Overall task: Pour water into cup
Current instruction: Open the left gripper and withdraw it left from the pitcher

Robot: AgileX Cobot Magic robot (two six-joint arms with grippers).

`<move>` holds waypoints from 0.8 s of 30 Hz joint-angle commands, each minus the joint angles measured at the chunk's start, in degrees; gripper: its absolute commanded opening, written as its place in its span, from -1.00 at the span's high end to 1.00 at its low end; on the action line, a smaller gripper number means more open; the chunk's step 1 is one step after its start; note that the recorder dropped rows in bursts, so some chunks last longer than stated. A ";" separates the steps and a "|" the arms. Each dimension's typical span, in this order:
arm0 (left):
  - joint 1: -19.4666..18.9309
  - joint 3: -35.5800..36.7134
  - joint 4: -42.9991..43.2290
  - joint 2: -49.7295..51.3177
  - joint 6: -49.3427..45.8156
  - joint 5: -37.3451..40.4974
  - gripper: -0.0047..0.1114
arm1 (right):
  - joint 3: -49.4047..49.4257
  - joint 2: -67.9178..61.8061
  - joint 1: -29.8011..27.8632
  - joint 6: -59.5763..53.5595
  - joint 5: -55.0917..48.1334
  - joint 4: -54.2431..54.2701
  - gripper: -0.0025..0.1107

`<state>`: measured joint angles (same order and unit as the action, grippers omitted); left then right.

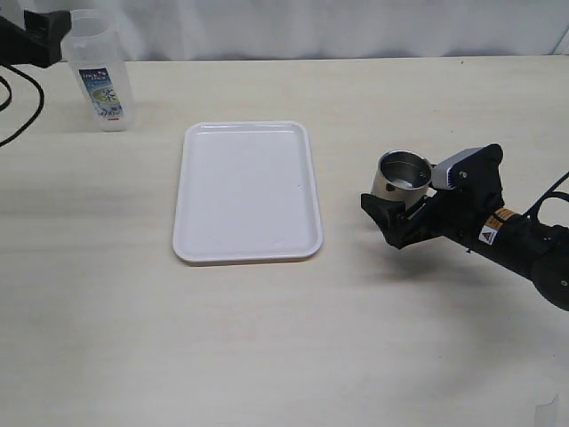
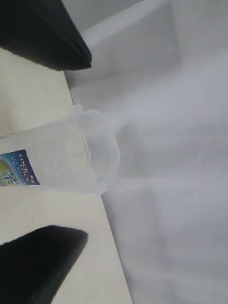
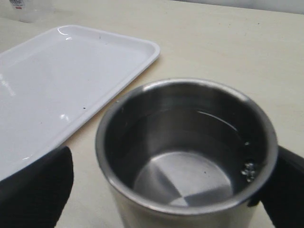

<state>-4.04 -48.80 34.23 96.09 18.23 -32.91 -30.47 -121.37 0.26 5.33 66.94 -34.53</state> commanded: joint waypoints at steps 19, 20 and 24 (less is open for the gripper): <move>-0.23 12.78 0.54 -33.07 8.73 8.88 0.92 | -0.18 -0.07 -0.15 -0.07 0.70 -0.40 -0.69; -0.23 13.33 1.33 -35.09 9.25 8.88 0.92 | -0.18 -0.07 -0.15 -0.07 0.70 -0.40 -0.69; -0.23 15.11 2.37 -42.33 16.00 8.88 0.92 | -0.18 -0.07 -0.15 -0.07 0.70 -0.40 -0.69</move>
<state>-4.04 -34.99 35.85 58.49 29.59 -23.98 -30.47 -121.37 0.26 5.33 66.94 -34.53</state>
